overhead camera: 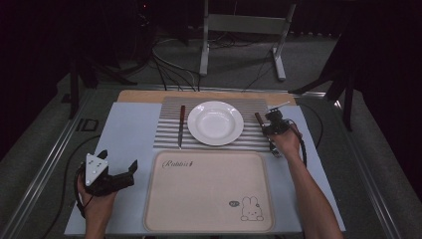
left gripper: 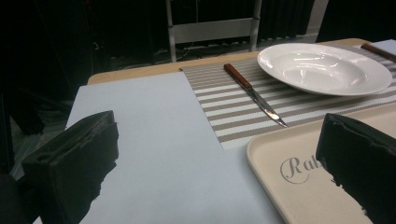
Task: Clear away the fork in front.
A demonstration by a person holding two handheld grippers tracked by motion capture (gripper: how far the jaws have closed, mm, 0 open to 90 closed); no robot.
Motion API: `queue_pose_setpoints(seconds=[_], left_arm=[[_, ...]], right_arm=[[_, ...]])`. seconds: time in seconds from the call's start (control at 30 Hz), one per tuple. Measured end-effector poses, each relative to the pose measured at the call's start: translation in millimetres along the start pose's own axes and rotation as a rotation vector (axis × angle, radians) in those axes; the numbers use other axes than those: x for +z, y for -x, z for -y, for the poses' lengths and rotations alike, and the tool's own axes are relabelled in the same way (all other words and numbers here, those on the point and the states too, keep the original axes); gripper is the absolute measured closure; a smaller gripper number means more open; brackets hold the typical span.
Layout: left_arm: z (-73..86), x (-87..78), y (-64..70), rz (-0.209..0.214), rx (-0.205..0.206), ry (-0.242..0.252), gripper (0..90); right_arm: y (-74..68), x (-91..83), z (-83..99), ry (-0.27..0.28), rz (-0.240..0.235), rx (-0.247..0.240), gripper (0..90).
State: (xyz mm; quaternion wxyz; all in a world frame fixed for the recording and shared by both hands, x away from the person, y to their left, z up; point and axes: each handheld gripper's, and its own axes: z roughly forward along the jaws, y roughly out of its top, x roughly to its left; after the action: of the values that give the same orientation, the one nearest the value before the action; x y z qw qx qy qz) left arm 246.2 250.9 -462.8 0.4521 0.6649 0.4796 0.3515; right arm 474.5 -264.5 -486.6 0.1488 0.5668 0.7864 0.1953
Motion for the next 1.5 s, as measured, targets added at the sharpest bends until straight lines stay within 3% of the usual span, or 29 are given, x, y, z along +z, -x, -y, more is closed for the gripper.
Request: queue_pose_setpoints(seconds=[0.33,0.67,1.03,1.37,1.5], left_arm=[[0.1,2.0,3.7,0.006,0.012,-0.009,0.0],[-3.4,1.0,8.7,0.012,0.010,-0.001,0.0],[-18.2,5.3,16.6,0.030,0.003,-0.001,0.0],[-42.8,14.9,42.5,0.067,0.065,-0.008,0.0],[-54.6,19.6,51.0,0.085,0.070,0.004,0.0]], right_arm=[[-14.2,-36.2,17.0,0.230,0.031,-0.054,78.2],[-20.2,-70.4,26.1,0.416,-0.012,-0.026,78.1],[-38.4,-84.2,42.8,0.512,-0.075,-0.035,78.1],[-53.1,-98.2,58.6,0.578,-0.128,-0.044,78.0],[-60.6,-101.8,64.3,0.598,-0.147,-0.052,78.0]])
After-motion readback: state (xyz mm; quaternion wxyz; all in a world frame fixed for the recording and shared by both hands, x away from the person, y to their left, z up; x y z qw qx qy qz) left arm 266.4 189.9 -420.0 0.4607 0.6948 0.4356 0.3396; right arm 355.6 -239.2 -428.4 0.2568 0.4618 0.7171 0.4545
